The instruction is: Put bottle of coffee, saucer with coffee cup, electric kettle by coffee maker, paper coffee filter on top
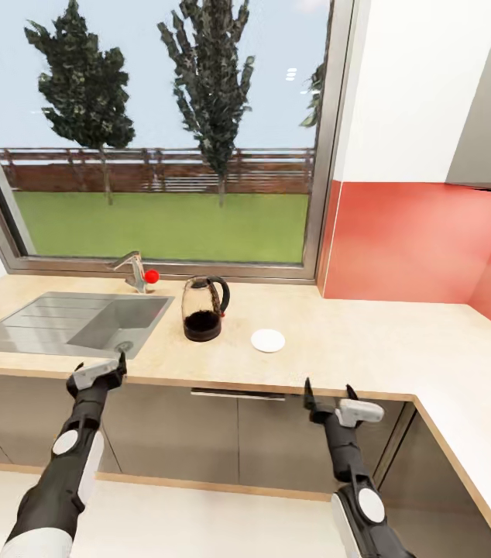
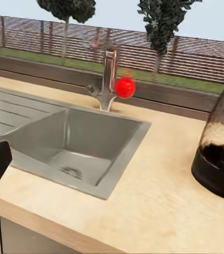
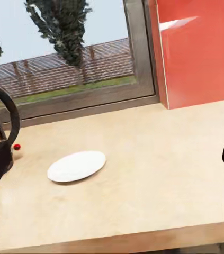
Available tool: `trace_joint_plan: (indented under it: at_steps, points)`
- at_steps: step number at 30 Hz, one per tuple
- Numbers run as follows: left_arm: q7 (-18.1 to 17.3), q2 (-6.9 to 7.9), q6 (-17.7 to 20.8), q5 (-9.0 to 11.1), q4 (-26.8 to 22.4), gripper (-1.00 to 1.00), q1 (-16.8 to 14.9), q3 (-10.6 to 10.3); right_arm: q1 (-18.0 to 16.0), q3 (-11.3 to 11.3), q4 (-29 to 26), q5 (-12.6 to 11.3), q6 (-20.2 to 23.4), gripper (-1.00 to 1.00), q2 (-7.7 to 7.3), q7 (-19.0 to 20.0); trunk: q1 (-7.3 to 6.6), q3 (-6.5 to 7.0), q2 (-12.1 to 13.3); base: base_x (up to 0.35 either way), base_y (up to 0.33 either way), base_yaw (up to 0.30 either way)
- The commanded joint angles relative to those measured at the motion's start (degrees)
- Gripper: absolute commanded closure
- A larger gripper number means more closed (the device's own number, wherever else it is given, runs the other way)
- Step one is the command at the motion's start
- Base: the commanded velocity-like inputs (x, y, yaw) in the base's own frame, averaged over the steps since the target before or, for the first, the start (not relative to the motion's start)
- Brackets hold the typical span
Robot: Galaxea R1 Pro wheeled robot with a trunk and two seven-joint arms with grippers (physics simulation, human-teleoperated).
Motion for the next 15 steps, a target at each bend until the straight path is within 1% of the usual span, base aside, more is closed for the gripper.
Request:
trace_joint_plan:
  at_steps: [1,4,5,6,7,8,9,10,11,12,14,15]
  points:
    - [-0.3,-0.02,2.4,0.8,-2.3,-1.0,-0.2,-0.6,-0.6,0.1,-1.3,-0.3,2.1,-1.0,0.0,-0.3,0.03,-0.13,-0.1,0.0,0.0,0.0]
    - [-0.4,0.37,10.9,4.0,-8.5,-1.0,-0.4,-3.4,-4.3,0.1,-3.7,-0.3,13.1,-1.0,0.02,-0.2,0.03,-0.13,-0.1,0.0,0.0,0.0]
    - [-0.4,0.44,12.8,4.7,-9.7,-1.0,-0.5,-3.9,-5.4,0.1,-3.8,-0.3,15.3,-1.0,0.02,-0.2,0.03,-0.13,-0.1,0.0,0.0,0.0]
    - [-0.5,0.53,16.1,6.0,-11.7,-1.0,-0.6,-4.5,-7.3,0.1,-4.1,-0.3,18.8,-1.0,0.02,-0.2,0.03,-0.13,-0.1,0.0,0.0,0.0]
    - [-0.6,0.62,21.8,8.1,-14.6,-1.0,-1.4,-5.0,-10.4,0.1,-4.3,-0.3,23.6,-1.0,0.02,-0.2,0.03,-0.13,-0.1,0.0,0.0,0.0]
    - [-0.9,0.72,29.1,10.4,-16.9,-1.0,-3.3,-5.3,-13.8,0.1,-4.4,-0.3,28.7,-1.0,0.0,-0.2,0.03,-0.13,-0.1,0.0,0.0,0.0]
    - [-1.3,0.78,33.0,11.4,-17.5,-1.0,-4.5,-5.4,-15.2,0.1,-4.5,-0.2,31.5,-1.0,-0.02,-0.2,0.03,-0.13,-0.1,0.0,0.0,0.0]
    - [-1.9,0.83,38.5,12.6,-18.0,-1.0,-6.2,-5.5,-17.1,0.1,-4.5,-0.2,35.8,-1.0,-0.06,-0.1,0.03,-0.13,-0.1,0.0,0.0,0.0]
    - [-2.3,0.84,41.7,13.1,-18.1,-1.0,-7.1,-5.5,-18.1,0.1,-4.5,-0.2,38.6,-1.0,-0.09,0.0,0.03,-0.13,-0.1,0.0,0.0,0.0]
    - [-2.9,0.85,47.5,13.6,-18.3,-1.0,-8.6,-5.5,-20.0,0.1,-4.4,-0.2,44.3,-1.0,-0.19,0.1,0.03,-0.13,-0.1,0.0,0.0,0.0]
    - [-3.3,0.79,52.9,13.9,-18.2,-1.0,-9.5,-5.5,-22.0,0.0,-4.3,-0.2,50.5,-1.0,-0.28,0.3,0.03,-0.13,-0.1,0.0,0.0,0.0]
    - [-3.4,0.75,54.7,14.3,-18.1,-1.0,-9.7,-5.6,-22.8,0.0,-4.4,-0.2,53.0,-1.0,-0.34,0.9,0.03,-0.13,-0.1,0.0,0.0,0.0]
